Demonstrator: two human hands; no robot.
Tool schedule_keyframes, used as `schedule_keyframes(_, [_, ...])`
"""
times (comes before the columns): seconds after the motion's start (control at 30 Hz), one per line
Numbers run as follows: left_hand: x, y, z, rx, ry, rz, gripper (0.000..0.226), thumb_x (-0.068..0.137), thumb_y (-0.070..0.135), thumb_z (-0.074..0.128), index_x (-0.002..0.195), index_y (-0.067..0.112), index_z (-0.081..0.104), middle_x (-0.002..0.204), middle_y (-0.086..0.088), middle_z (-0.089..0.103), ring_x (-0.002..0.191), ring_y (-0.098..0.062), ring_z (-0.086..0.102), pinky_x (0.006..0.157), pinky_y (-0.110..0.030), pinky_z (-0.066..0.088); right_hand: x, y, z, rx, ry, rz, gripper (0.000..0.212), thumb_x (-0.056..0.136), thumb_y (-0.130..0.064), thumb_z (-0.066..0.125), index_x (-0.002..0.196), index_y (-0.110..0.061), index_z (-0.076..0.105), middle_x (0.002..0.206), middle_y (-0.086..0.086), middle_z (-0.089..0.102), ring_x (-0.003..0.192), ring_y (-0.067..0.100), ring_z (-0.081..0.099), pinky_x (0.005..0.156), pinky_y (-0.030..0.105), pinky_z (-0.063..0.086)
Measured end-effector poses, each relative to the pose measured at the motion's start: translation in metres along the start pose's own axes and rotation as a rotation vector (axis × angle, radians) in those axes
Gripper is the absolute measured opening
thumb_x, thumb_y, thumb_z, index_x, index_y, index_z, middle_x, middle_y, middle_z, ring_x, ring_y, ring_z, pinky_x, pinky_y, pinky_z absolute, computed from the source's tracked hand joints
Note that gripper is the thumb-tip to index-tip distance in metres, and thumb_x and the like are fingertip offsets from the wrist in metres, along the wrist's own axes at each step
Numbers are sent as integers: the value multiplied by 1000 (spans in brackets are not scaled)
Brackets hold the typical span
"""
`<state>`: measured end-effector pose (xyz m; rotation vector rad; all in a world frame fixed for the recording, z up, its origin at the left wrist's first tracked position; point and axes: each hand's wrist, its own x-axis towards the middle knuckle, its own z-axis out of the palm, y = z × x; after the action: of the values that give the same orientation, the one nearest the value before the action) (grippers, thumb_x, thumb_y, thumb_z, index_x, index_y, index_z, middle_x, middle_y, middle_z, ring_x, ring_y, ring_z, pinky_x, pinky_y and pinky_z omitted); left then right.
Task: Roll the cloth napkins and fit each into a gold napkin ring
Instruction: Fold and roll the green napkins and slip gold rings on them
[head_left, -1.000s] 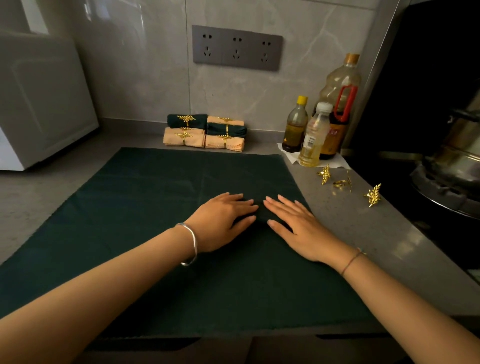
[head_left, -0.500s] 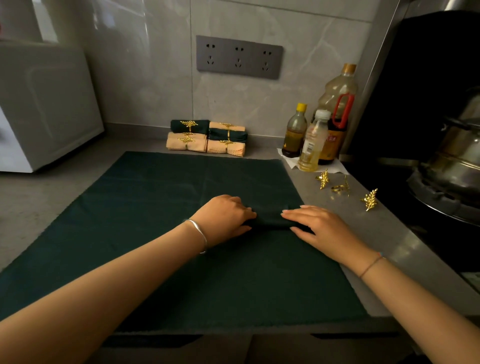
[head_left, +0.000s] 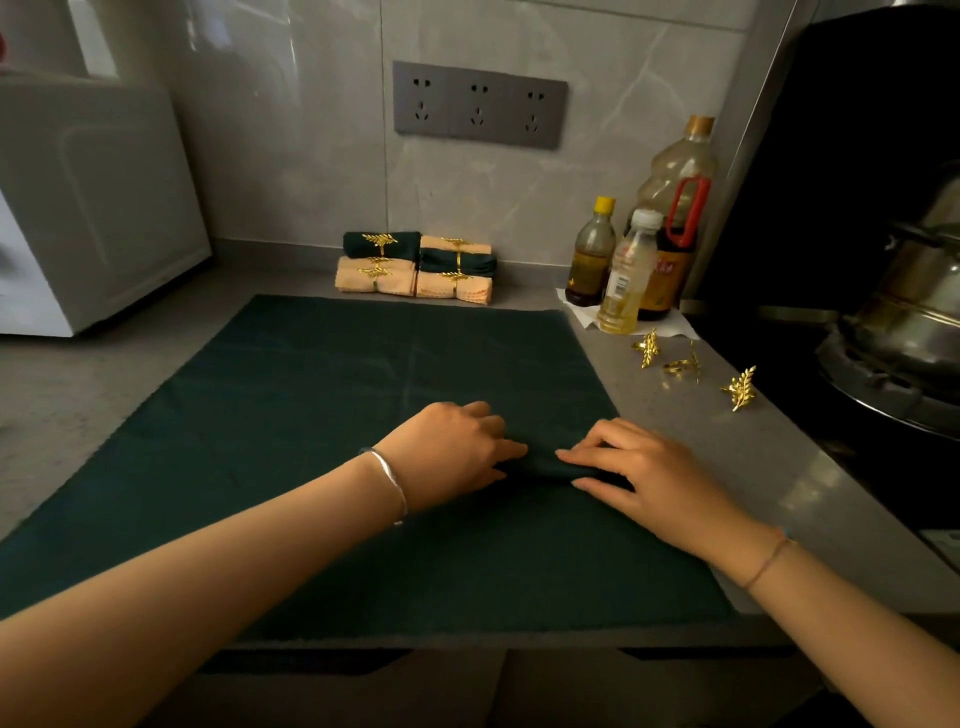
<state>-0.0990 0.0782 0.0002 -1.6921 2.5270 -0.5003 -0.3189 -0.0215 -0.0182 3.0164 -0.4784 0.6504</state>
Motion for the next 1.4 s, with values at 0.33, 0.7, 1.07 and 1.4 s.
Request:
schedule_keyframes(0.33, [-32, -25, 23, -449, 344, -99, 39, 85, 47, 47, 107, 23, 69, 92, 7, 67, 82, -2, 59, 71, -17, 51, -3, 4, 2, 396, 84, 277, 28, 77, -39, 63, 102, -28, 71, 89, -9, 64, 86, 4, 59, 77, 18, 48])
schedule_keyframes(0.7, [-17, -40, 15, -1305, 51, -595, 12, 83, 32, 65, 93, 26, 69, 93, 3, 69, 85, -8, 63, 72, -18, 47, 17, 7, 3, 901, 130, 696, 12, 81, -12, 70, 92, -16, 71, 88, 10, 71, 82, 11, 64, 75, 15, 49])
schedule_keyframes(1.07, [3, -26, -1, -514, 227, -140, 34, 92, 32, 52, 126, 38, 53, 135, 12, 46, 125, -4, 38, 105, -24, 32, 39, 11, -13, 839, -72, 879, 16, 82, -13, 69, 97, -14, 71, 75, -9, 62, 62, 0, 49, 56, 10, 35])
schedule_keyframes(1.4, [23, -11, 21, -603, 176, -132, 40, 93, 28, 53, 133, 29, 50, 136, 11, 51, 124, -8, 49, 107, -27, 37, 32, 6, -8, 865, -4, 786, 15, 85, -18, 67, 94, -30, 70, 93, -9, 67, 84, 2, 56, 65, 13, 41])
